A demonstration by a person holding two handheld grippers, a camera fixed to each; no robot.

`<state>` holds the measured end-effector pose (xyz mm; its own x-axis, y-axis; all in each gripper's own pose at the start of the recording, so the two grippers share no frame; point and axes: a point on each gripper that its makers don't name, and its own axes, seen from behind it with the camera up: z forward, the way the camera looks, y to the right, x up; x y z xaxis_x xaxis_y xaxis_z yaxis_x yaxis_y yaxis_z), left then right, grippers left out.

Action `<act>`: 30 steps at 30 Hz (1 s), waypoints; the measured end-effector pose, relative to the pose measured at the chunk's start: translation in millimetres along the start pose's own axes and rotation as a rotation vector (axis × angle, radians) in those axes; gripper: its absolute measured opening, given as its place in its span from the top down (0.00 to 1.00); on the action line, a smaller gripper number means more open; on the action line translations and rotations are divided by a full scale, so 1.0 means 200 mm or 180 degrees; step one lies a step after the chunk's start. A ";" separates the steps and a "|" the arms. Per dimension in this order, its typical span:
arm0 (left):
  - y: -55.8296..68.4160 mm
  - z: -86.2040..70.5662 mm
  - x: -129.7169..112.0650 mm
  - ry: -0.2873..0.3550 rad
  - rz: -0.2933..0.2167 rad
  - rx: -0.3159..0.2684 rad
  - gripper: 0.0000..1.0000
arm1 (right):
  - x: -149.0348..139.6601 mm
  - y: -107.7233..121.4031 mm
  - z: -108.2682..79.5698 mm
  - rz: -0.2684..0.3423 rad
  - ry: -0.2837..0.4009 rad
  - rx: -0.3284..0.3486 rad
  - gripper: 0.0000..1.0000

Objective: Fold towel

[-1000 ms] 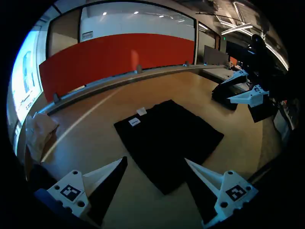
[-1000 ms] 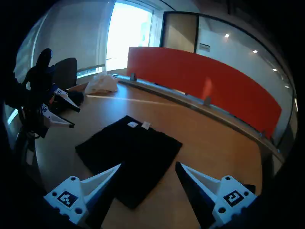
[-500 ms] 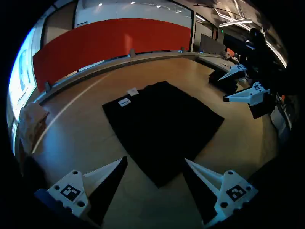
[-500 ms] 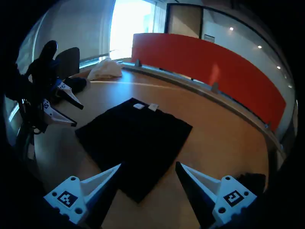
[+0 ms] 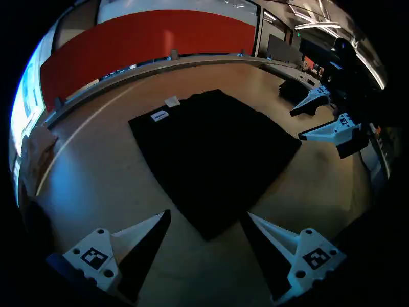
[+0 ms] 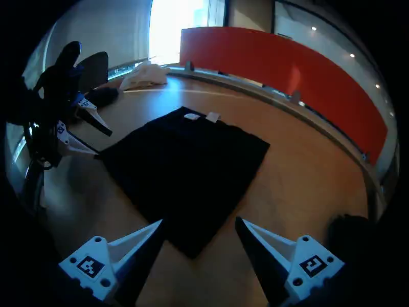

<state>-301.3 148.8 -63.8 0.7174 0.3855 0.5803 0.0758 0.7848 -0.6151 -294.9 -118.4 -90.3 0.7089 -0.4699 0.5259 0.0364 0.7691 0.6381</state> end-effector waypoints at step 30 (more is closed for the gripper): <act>0.03 0.05 -0.09 -0.0157 0.0076 0.0038 0.05 | -0.17 -0.06 0.05 -0.0019 -0.0229 0.0196 0.19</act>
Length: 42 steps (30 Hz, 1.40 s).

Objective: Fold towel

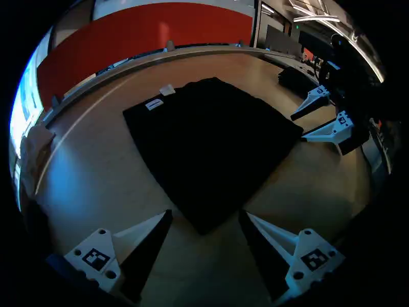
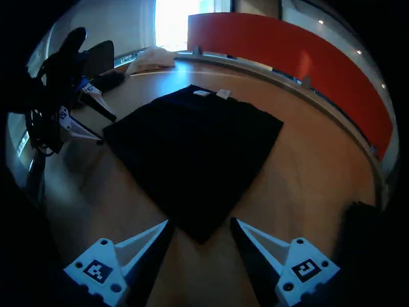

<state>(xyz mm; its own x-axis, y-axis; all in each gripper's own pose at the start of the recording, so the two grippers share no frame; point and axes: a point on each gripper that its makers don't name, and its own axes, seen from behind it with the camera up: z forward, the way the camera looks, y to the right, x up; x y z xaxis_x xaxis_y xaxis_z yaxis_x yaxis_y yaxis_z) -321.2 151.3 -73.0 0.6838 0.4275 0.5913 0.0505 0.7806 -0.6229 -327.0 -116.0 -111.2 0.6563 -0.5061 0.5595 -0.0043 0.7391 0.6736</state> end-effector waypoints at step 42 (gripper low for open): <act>-0.01 0.01 0.02 -0.0105 -0.0293 0.0251 0.84 | 0.07 -0.07 -0.01 0.0196 0.0048 0.0052 0.86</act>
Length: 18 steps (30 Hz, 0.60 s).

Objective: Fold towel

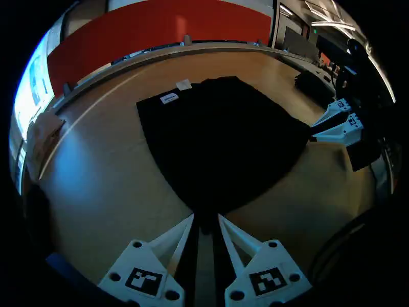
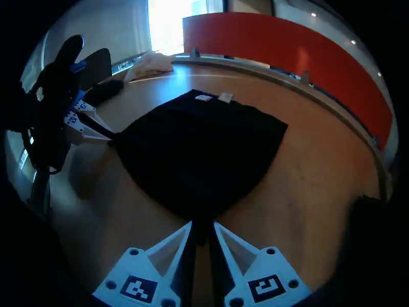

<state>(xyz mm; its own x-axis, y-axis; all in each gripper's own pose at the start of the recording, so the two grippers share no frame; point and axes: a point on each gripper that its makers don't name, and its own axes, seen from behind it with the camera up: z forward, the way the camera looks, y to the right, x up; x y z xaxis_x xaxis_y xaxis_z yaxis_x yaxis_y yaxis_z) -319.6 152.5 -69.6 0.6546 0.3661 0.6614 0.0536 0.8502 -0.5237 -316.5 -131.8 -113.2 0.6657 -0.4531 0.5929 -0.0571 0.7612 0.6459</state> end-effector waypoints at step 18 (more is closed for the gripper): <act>0.02 -0.21 0.18 0.0154 -0.0148 0.0053 0.84 | 0.23 0.06 -0.19 -0.0135 0.0229 -0.0088 0.86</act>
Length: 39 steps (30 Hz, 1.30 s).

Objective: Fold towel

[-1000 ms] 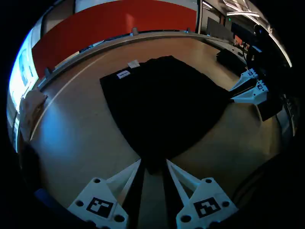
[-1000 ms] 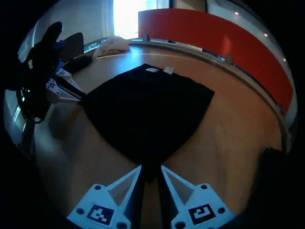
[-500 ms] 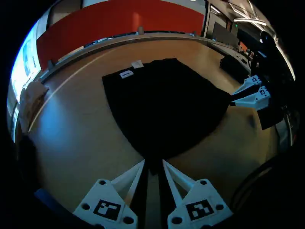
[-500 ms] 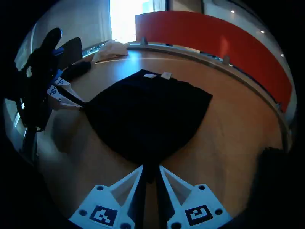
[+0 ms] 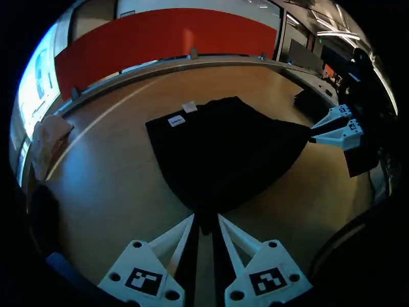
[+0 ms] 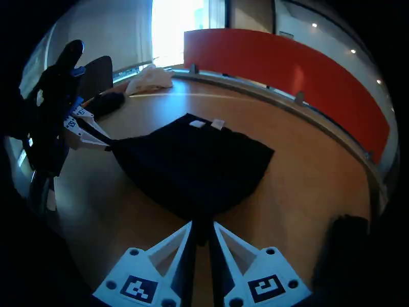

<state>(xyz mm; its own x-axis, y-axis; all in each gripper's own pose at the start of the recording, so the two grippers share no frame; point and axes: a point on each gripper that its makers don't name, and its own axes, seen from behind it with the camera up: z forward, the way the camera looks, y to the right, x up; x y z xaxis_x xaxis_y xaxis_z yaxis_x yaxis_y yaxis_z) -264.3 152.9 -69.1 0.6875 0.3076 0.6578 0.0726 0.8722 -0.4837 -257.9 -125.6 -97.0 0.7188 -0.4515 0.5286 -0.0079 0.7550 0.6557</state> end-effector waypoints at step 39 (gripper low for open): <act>0.03 -0.40 0.26 0.0162 -0.0065 0.0042 0.86 | 0.23 -0.07 -0.36 -0.0063 0.0168 -0.0002 0.86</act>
<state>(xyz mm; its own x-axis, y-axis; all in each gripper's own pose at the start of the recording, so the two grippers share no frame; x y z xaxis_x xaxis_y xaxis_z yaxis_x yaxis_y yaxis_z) -170.3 143.5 -84.0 0.7219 0.2701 0.6371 0.0778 0.8831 -0.4626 -173.6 -122.6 -120.8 0.7545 -0.4408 0.4864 0.0070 0.7464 0.6655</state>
